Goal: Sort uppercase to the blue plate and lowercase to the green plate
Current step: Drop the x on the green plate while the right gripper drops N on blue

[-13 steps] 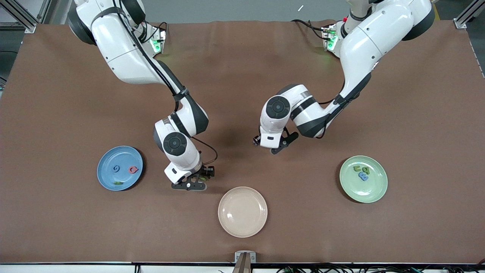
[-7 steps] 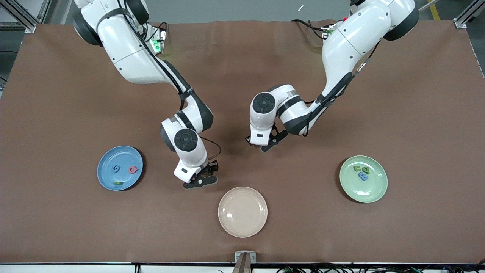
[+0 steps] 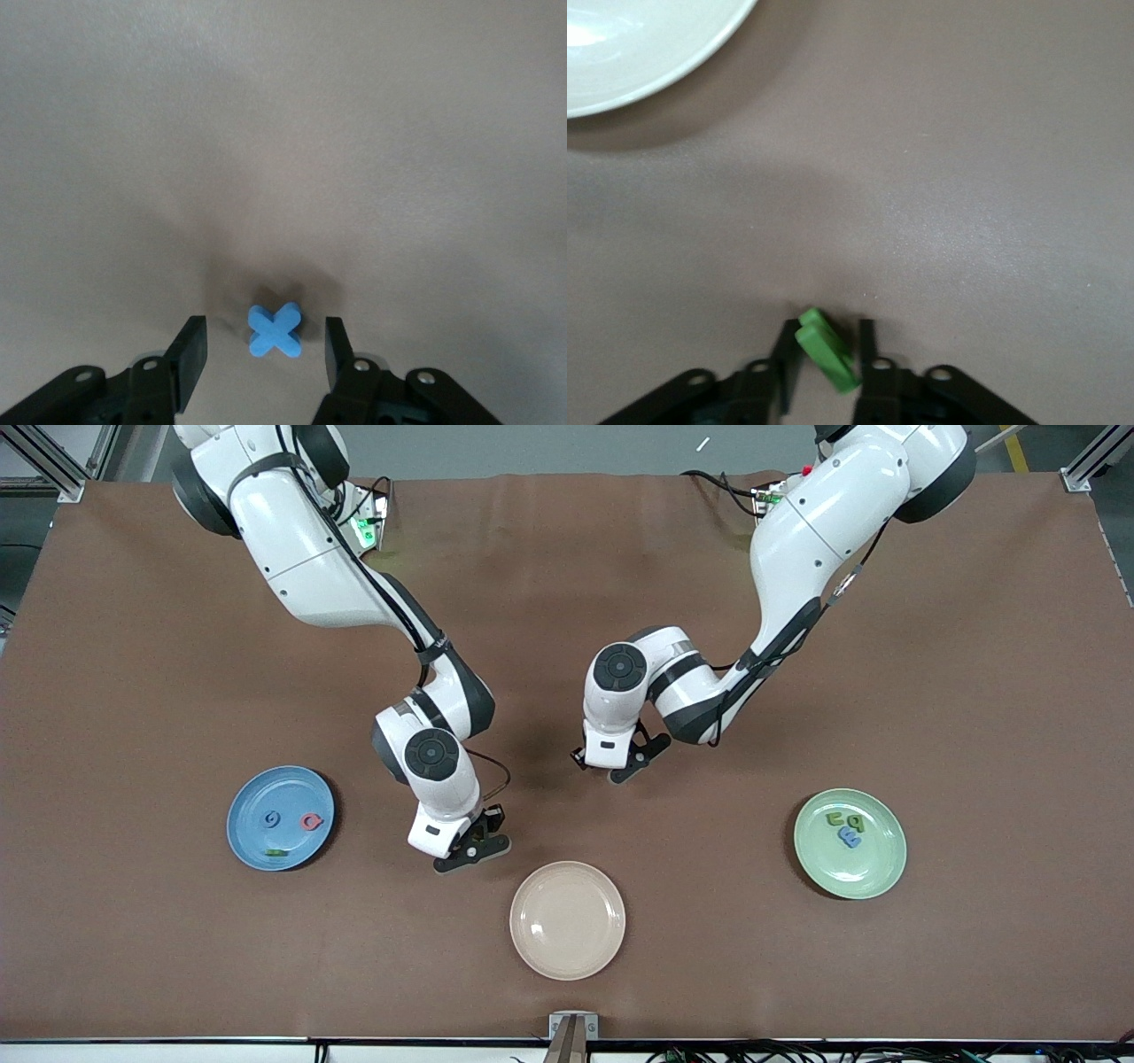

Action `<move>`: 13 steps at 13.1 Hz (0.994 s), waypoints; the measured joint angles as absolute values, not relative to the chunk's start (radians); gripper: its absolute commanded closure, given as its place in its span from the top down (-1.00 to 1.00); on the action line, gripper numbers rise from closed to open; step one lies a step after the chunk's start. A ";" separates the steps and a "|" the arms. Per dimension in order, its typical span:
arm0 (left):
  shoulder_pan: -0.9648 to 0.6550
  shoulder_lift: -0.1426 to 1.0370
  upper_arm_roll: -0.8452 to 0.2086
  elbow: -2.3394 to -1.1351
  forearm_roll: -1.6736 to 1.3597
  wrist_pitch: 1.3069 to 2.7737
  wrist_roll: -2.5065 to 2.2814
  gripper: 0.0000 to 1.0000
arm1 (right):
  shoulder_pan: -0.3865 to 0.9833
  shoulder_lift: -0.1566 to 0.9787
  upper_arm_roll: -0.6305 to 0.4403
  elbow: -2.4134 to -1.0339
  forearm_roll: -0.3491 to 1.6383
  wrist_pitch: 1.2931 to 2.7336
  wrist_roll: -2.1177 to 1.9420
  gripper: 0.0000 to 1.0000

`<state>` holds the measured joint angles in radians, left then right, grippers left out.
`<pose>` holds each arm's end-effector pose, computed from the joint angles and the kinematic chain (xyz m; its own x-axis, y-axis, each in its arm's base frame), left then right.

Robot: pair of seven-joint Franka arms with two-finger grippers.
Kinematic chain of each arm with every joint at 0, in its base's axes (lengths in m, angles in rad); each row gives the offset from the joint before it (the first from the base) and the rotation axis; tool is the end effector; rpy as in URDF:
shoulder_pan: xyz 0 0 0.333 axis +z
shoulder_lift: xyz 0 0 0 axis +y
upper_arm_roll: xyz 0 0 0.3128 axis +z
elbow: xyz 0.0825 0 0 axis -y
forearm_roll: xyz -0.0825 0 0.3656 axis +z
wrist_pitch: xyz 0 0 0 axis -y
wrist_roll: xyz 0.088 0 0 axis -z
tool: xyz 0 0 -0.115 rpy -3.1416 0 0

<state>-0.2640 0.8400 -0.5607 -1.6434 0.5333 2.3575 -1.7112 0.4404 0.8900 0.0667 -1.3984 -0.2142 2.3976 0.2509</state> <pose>0.4934 -0.4528 0.1821 0.7861 0.6173 -0.0315 0.6181 -0.7852 0.0382 0.6400 0.3407 0.1839 0.9196 0.3710 0.1292 0.3633 -0.9282 0.0799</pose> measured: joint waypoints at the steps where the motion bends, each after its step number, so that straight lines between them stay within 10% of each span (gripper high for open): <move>1: -0.264 0.846 -0.560 -1.643 0.533 2.360 -1.711 0.21 | 0.440 0.890 0.066 -1.398 -0.214 2.398 0.250 -0.85; 3: -0.264 0.849 -0.559 -1.643 0.533 2.361 -1.711 0.03 | 0.437 0.889 0.063 -1.394 -0.214 2.400 0.251 -0.92; 7: -0.262 0.849 -0.558 -1.638 0.533 2.362 -1.711 -1.00 | 0.335 0.853 0.057 -1.377 -0.213 2.294 0.241 -0.92; 13: -0.234 0.843 -0.544 -1.617 0.533 2.362 -1.711 -1.00 | 0.148 0.761 0.058 -1.376 -0.201 2.029 -0.071 -0.85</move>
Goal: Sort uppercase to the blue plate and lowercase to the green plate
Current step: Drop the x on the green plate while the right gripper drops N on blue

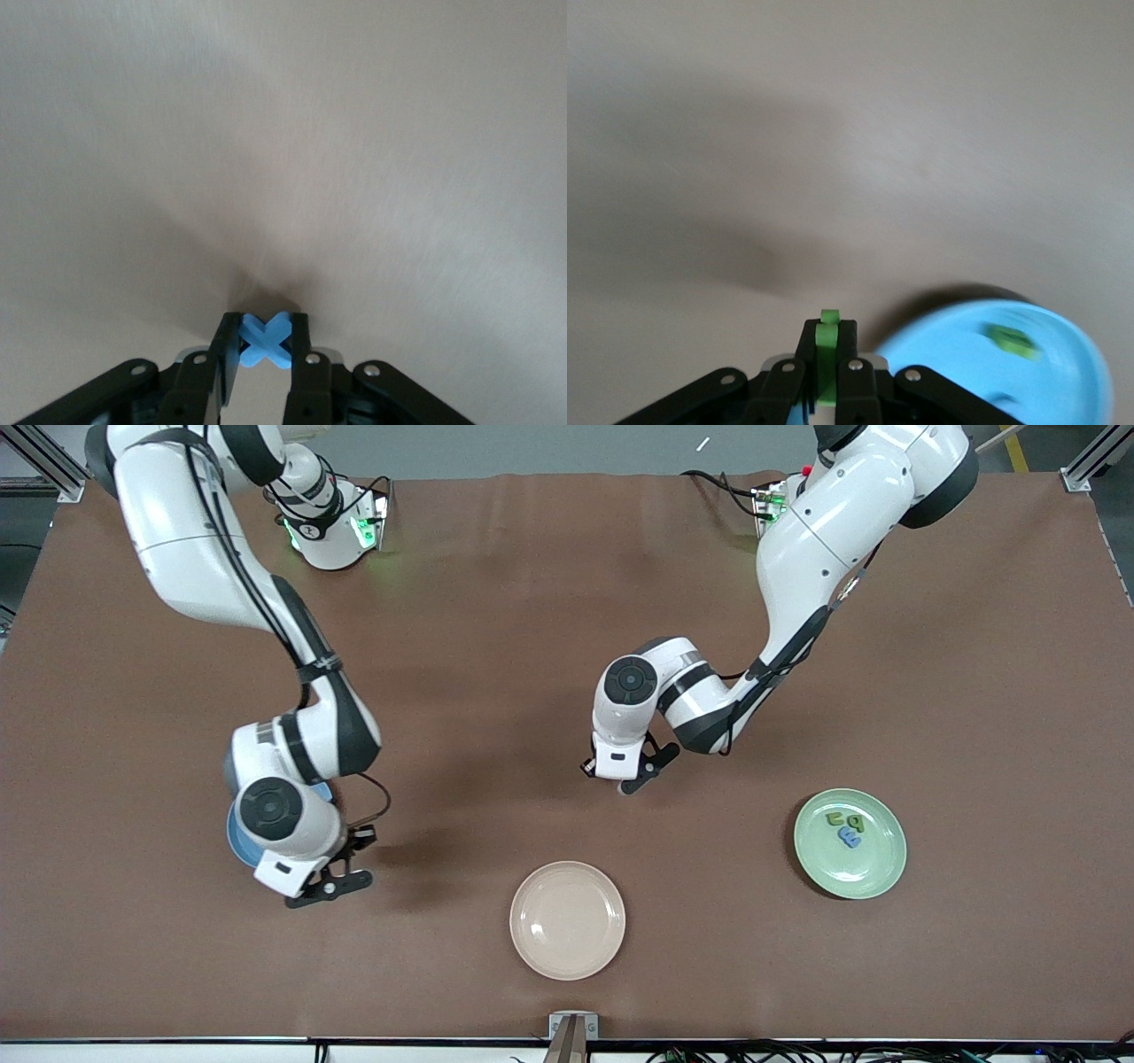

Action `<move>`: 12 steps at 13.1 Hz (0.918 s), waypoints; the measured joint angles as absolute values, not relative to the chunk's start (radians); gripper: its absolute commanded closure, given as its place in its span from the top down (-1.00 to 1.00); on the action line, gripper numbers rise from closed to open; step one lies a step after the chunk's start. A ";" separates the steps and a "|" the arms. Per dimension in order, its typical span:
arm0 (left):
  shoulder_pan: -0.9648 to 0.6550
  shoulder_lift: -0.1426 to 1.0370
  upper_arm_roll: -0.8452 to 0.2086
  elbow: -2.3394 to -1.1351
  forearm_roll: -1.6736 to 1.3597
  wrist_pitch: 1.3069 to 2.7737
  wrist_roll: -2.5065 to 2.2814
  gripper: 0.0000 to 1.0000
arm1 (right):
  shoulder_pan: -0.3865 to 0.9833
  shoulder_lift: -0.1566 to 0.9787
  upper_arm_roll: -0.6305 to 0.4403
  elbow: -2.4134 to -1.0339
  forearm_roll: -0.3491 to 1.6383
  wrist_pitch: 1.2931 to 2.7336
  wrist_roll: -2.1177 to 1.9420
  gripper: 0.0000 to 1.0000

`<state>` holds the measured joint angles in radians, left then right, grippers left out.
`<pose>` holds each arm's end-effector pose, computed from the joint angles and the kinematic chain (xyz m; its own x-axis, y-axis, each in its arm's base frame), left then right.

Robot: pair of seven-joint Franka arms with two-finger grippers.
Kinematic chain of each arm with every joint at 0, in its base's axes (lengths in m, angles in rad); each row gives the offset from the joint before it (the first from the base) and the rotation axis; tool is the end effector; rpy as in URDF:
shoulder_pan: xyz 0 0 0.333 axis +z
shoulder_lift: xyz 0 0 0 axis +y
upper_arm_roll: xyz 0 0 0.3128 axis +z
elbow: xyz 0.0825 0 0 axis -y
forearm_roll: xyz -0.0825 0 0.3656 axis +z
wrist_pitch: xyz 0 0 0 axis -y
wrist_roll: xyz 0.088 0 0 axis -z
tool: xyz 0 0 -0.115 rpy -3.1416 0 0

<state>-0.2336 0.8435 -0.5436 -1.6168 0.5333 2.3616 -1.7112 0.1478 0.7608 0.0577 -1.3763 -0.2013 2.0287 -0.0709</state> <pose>0.5215 -0.4318 0.1862 0.7533 0.6574 -0.0180 0.6573 -0.7516 0.0556 0.6932 0.1232 0.2535 0.9312 0.3442 -0.1202 0.3579 -0.9258 0.1215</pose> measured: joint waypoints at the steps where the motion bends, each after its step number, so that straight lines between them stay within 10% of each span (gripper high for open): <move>1: -0.216 0.832 -0.544 -1.610 0.533 2.361 -1.711 -1.00 | 0.104 0.760 0.057 -1.377 -0.167 2.000 -0.164 -0.84; 5: -0.145 0.740 -0.545 -1.603 0.536 2.309 -1.626 -1.00 | -0.059 0.764 0.057 -1.389 -0.004 1.887 -0.486 -0.63; 8: -0.087 0.686 -0.545 -1.603 0.536 2.268 -1.473 -1.00 | -0.088 0.766 0.059 -1.424 0.005 1.829 -0.515 0.19; 12: -0.006 0.635 -0.543 -1.604 0.536 2.190 -1.225 -1.00 | -0.088 0.767 0.065 -1.456 0.058 1.825 -0.515 0.31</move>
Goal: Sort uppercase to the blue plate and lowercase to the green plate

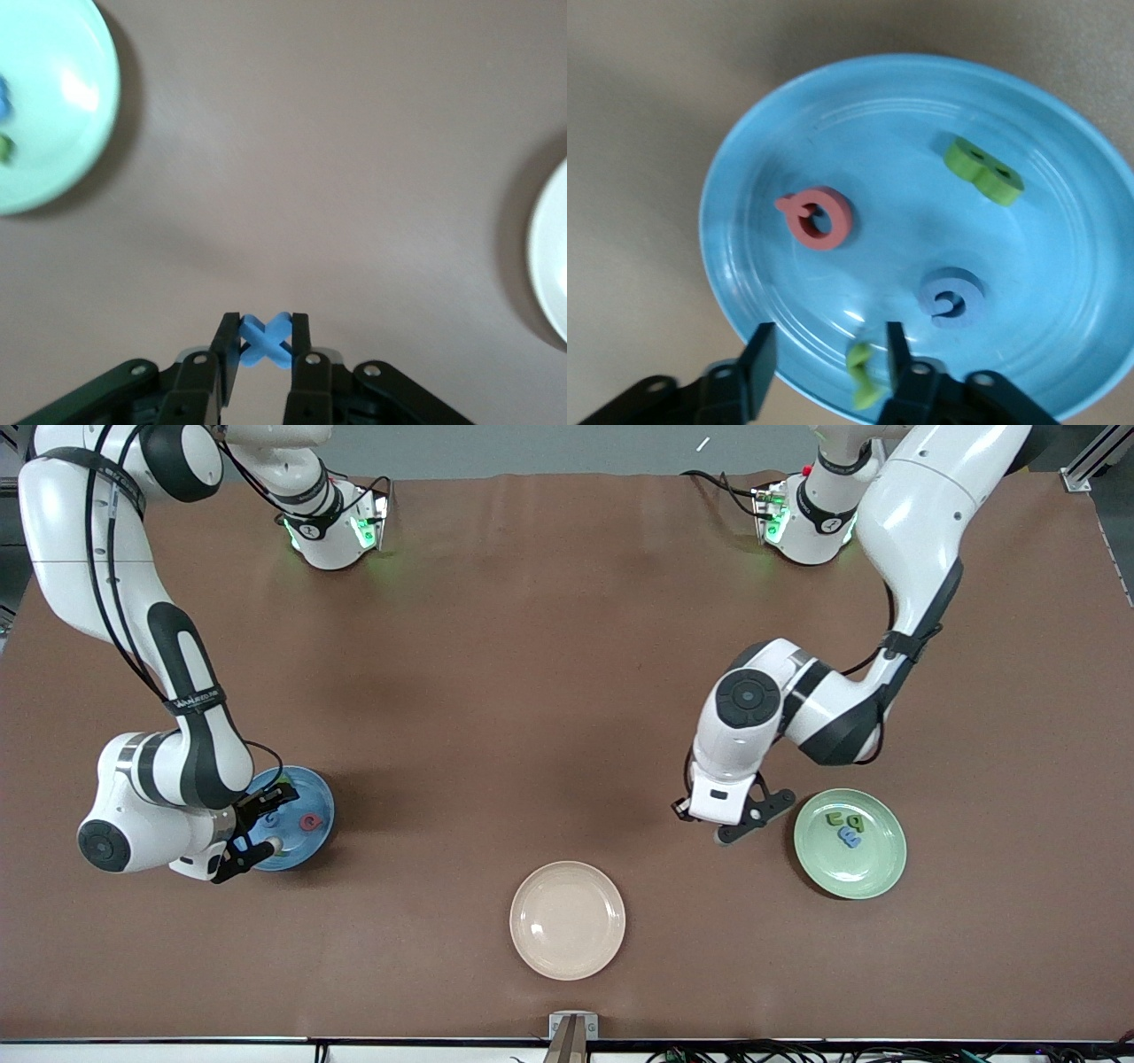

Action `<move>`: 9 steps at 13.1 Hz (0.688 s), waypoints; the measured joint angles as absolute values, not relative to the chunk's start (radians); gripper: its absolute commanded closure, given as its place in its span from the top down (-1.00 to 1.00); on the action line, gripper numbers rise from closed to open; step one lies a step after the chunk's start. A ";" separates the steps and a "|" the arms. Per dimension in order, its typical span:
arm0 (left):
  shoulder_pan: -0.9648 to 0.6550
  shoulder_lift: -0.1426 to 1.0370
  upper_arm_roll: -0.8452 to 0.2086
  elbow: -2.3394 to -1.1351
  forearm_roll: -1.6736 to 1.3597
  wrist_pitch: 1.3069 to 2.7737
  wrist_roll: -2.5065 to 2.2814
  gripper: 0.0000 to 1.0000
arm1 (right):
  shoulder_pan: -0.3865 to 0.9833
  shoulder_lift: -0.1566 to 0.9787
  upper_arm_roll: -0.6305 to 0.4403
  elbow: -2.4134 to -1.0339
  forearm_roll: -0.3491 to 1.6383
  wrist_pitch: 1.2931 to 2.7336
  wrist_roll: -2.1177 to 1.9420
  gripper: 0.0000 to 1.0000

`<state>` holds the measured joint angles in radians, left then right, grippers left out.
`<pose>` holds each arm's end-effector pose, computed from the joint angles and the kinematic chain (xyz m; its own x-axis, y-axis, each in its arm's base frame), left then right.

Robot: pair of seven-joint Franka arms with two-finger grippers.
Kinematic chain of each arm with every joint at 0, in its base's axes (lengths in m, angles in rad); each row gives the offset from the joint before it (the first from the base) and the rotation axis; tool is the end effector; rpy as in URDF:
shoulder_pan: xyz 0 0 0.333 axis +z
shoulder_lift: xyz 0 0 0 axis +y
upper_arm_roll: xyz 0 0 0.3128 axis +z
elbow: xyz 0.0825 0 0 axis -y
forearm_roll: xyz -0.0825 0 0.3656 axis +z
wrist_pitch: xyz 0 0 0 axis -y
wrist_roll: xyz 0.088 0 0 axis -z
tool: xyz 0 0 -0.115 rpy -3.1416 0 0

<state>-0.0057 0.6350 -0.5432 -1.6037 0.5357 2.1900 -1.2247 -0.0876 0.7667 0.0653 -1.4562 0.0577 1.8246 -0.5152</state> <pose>0.6154 -0.2887 0.3033 0.8820 0.4477 0.1470 0.4527 -0.8917 -0.0007 0.6537 -0.0156 0.2058 0.8387 0.4594 -0.2923 0.3884 -0.8810 -0.2701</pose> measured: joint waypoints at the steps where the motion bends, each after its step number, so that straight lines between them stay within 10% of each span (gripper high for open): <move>1: 0.023 0.625 -0.543 -1.604 0.536 2.182 -1.159 -1.00 | -0.088 0.766 0.065 -1.448 0.059 1.832 -0.515 0.31; 7: 0.205 0.597 -0.542 -1.608 0.536 2.128 -0.800 -1.00 | -0.086 0.763 0.068 -1.353 0.059 1.952 -0.506 0.29; 9: 0.255 0.597 -0.542 -1.620 0.536 2.124 -0.717 -1.00 | -0.083 0.753 0.070 -1.315 0.059 1.951 -0.437 1.00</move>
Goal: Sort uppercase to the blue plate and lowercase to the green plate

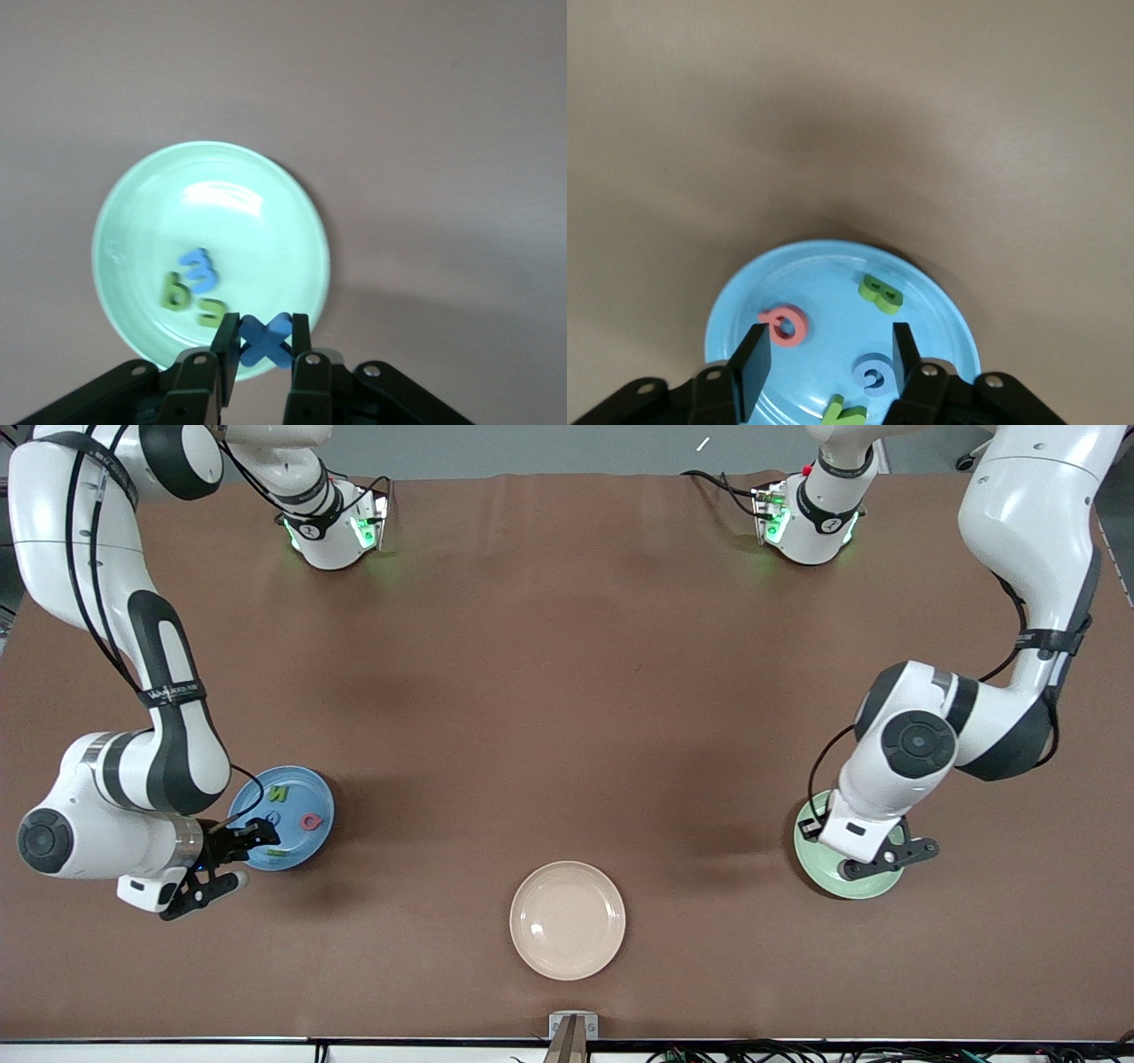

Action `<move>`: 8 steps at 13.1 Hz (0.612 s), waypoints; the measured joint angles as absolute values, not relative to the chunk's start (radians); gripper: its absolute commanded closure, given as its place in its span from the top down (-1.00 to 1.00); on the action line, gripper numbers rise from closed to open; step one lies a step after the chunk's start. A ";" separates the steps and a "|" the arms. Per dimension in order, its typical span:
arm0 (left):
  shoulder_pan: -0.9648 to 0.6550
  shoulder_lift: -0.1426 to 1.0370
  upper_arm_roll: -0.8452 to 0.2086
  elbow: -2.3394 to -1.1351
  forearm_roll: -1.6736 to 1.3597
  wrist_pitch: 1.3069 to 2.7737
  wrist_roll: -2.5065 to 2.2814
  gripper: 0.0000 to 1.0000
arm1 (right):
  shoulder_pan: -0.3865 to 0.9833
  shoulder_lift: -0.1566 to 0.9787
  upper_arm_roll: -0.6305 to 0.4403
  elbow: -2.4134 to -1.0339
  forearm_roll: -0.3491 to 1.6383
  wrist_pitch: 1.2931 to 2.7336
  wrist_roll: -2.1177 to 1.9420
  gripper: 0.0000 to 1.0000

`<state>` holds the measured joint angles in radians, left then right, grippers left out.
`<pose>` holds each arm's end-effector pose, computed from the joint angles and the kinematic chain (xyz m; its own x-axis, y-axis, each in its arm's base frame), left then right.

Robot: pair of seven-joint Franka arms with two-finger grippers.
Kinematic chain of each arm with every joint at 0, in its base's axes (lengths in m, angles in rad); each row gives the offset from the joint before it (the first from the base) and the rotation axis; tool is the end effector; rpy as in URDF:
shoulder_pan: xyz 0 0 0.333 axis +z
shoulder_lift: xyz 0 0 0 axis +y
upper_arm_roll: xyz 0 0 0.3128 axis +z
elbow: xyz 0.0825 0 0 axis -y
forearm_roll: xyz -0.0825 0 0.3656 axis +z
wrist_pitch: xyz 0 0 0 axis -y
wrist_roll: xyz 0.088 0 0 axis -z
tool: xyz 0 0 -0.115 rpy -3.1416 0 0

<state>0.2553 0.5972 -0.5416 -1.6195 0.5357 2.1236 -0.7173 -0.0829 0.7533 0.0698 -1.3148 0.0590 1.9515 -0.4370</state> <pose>0.6597 -0.1159 0.3136 0.9709 0.2163 0.1025 0.2282 -0.9658 -0.1233 0.7088 -0.0157 0.2796 0.9241 0.3768 -0.0636 0.3656 -0.9203 -0.1394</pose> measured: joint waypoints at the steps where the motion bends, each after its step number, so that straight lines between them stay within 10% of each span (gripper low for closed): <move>1: 0.281 0.599 -0.541 -1.628 0.536 2.122 -0.692 -1.00 | -0.083 0.738 0.070 -1.304 0.059 1.951 -0.403 1.00; 8: 0.375 0.665 -0.534 -1.650 0.536 2.133 -0.628 -0.97 | -0.085 0.450 0.067 -1.304 0.059 1.705 -0.217 1.00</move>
<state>0.3755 0.6655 -0.5338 -1.6497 0.5358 2.1325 -0.6283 -0.0854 0.4502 0.0672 -1.3041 0.0589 1.7048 -0.2170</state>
